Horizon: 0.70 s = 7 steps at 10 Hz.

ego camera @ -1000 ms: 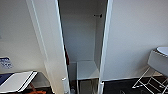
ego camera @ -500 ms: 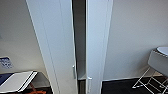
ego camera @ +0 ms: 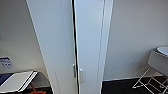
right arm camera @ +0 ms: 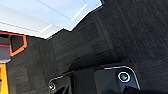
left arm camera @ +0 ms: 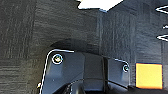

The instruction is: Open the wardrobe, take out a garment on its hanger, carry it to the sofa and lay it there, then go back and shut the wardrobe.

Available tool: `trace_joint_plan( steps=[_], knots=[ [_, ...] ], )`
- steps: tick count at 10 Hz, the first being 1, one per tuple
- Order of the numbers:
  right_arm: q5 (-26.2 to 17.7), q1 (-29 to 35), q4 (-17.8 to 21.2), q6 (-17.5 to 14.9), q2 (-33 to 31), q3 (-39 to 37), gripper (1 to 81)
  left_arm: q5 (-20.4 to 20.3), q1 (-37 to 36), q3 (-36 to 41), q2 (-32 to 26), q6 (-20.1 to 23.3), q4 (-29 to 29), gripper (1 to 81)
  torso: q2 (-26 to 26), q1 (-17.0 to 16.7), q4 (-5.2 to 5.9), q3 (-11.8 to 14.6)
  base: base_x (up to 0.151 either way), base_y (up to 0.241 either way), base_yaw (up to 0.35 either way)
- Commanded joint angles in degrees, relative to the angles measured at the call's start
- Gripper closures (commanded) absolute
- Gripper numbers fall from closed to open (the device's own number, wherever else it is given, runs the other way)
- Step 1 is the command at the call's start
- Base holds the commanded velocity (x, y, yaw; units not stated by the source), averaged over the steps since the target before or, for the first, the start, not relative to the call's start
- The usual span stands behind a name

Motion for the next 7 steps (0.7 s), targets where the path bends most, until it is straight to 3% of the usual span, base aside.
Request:
trace_joint_plan(
  steps=[1,5,7],
  knots=[
    [-1.31,-10.32,-13.95,-2.72,14.95,-18.63,1.0,-7.3,5.8,-11.64,9.65,0.5,9.77,1.0,0.0,0.0,0.0,0.0,0.0,0.0,0.0],
    [7.22,-18.76,-21.7,-2.9,21.91,-25.76,1.0,-9.86,10.02,-22.02,18.71,0.5,11.18,1.0,-0.02,-0.04,0.0,0.04,0.0,0.0,0.0],
    [7.66,-20.87,-23.27,-3.16,22.96,-25.41,1.0,-9.87,10.38,-29.74,24.15,0.41,11.18,1.0,-0.02,-0.09,0.0,0.09,0.0,0.0,0.0]
  ],
)
